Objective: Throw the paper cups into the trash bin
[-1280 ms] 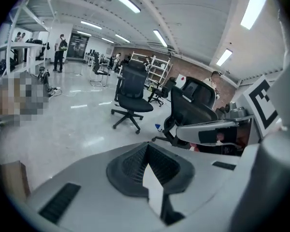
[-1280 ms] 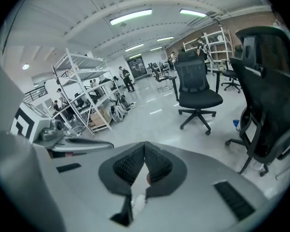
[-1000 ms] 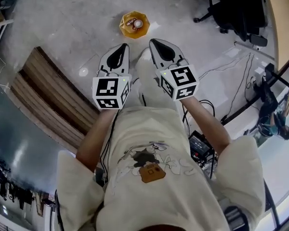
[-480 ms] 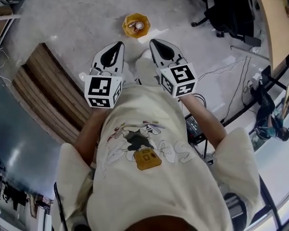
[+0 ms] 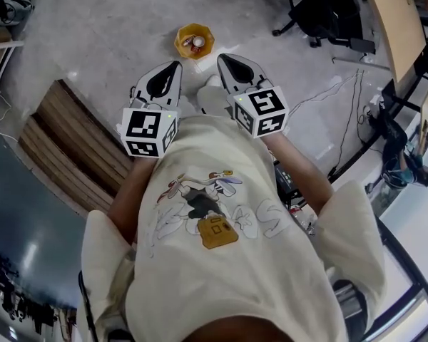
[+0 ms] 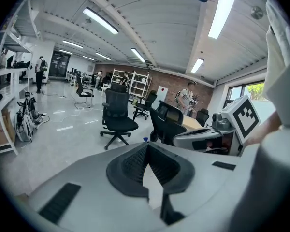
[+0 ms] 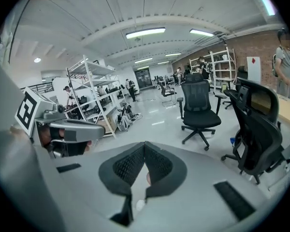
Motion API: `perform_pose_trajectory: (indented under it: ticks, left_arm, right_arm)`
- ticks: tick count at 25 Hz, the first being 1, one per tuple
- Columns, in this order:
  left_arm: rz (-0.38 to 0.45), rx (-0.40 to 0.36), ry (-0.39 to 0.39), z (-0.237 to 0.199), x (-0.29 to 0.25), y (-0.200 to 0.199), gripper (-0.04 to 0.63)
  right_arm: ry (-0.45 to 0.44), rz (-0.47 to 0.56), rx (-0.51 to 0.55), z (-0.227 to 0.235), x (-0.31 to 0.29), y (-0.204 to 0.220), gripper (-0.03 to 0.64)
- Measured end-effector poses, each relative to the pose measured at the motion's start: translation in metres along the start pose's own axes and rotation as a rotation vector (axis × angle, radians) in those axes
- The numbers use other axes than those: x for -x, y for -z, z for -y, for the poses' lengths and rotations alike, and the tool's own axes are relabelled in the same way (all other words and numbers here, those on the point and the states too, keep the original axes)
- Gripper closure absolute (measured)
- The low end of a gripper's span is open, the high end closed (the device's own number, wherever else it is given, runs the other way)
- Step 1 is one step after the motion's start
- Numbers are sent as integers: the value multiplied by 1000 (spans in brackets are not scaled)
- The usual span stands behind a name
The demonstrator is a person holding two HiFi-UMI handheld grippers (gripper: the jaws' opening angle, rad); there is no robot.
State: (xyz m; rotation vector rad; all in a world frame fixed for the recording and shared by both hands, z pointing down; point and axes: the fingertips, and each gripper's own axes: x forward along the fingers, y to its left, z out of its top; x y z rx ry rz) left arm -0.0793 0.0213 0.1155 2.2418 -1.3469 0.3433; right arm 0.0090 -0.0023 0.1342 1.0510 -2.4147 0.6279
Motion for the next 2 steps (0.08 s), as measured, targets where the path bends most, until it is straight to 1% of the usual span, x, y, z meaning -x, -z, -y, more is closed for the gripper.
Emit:
perform_pose_trajectory:
  ticks: [2]
  left_arm:
    - [3, -3, 16, -3, -1, -1, 591]
  right_arm:
    - [18, -7, -12, 3, -3, 4, 611]
